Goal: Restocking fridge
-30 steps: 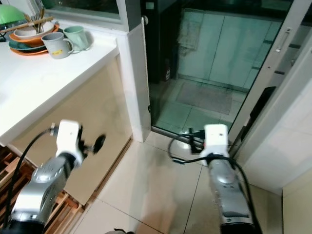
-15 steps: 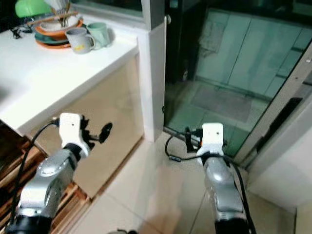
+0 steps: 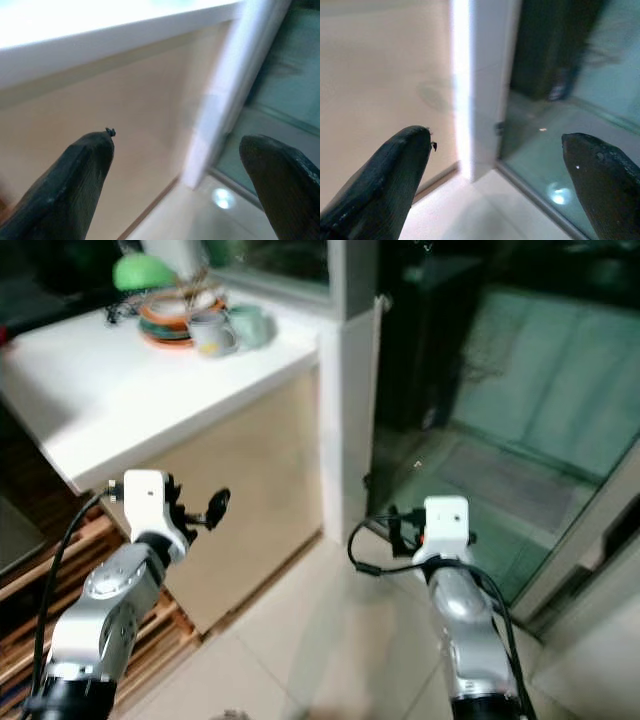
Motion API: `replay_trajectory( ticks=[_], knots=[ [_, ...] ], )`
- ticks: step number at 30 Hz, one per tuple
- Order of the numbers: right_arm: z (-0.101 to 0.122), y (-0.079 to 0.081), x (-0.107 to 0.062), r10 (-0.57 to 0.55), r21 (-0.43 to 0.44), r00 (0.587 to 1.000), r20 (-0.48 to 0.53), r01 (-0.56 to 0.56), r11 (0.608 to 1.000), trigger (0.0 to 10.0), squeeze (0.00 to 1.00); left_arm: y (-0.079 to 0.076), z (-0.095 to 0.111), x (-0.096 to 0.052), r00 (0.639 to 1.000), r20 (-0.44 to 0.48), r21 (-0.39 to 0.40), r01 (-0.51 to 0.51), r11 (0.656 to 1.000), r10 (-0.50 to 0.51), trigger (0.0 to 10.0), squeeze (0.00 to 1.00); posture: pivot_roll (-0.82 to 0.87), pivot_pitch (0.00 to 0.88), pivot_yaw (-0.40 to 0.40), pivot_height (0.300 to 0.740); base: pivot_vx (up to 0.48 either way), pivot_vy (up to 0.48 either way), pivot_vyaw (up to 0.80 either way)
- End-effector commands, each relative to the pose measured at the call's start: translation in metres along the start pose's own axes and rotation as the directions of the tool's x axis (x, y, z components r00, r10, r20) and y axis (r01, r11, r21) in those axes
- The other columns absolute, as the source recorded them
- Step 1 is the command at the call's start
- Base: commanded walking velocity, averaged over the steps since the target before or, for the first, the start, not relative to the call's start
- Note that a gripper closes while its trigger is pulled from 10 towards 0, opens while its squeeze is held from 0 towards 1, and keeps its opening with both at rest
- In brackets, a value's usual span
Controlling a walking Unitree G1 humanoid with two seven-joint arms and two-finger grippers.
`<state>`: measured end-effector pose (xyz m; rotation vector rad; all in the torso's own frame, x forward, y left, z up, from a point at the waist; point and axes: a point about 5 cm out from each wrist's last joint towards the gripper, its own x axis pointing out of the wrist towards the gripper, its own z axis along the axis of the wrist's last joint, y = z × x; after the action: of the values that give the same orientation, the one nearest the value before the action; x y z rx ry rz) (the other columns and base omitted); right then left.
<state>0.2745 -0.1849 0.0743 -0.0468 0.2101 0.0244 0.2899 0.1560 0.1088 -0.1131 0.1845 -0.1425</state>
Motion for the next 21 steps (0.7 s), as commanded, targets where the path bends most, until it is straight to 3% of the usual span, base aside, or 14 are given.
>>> replay_trajectory(
  ticks=[1, 7, 10, 14, 19, 21],
  knots=[
    [0.002, 0.007, 0.002, 0.035, 0.004, 0.999, 0.008, -0.035, 0.999, 10.0, 0.11, 0.009, -0.003, -0.003, 0.999, -0.016, 0.002, -0.044, 0.999, 0.044, 10.0, 0.00, -0.04, 0.000, 0.071, 0.740, 0.000, 0.000, 0.59],
    [0.006, 0.008, 0.001, 0.038, 0.037, 0.998, 0.059, -0.040, 0.999, 10.0, 0.11, 0.014, -0.007, -0.005, 0.998, -0.036, 0.013, -0.051, 0.999, 0.051, 10.0, 0.00, -0.04, 0.000, 0.073, 0.740, 0.000, 0.000, 0.59],
    [0.014, -0.002, -0.011, 0.001, 0.062, 0.991, 0.133, -0.010, 0.998, 10.0, 0.11, 0.023, -0.012, -0.023, 0.999, -0.051, 0.095, 0.012, 0.995, -0.007, 10.0, 0.00, -0.03, 0.000, 0.068, 0.740, 0.000, 0.000, 0.59],
    [-0.001, -0.017, -0.034, -0.017, 0.047, 0.996, 0.091, 0.013, 0.999, 10.0, 0.11, 0.017, -0.004, -0.045, 0.991, 0.018, 0.075, 0.129, 0.989, -0.131, 10.0, 0.00, -0.02, 0.000, 0.054, 0.740, 0.000, 0.000, 0.59],
    [-0.007, -0.017, -0.034, 0.007, 0.034, 0.997, 0.071, -0.009, 0.999, 10.0, 0.14, 0.007, 0.003, -0.043, 0.990, 0.069, 0.079, 0.117, 0.990, -0.123, 10.0, 0.00, -0.02, 0.000, 0.043, 0.740, 0.000, 0.000, 0.59],
    [0.001, -0.009, -0.027, 0.037, 0.032, 0.994, 0.107, -0.041, 0.999, 10.0, 0.15, 0.003, 0.006, -0.038, 0.992, 0.081, 0.148, 0.087, 0.985, -0.100, 10.0, 0.00, -0.02, 0.000, 0.045, 0.740, 0.000, 0.000, 0.59]
  ],
)
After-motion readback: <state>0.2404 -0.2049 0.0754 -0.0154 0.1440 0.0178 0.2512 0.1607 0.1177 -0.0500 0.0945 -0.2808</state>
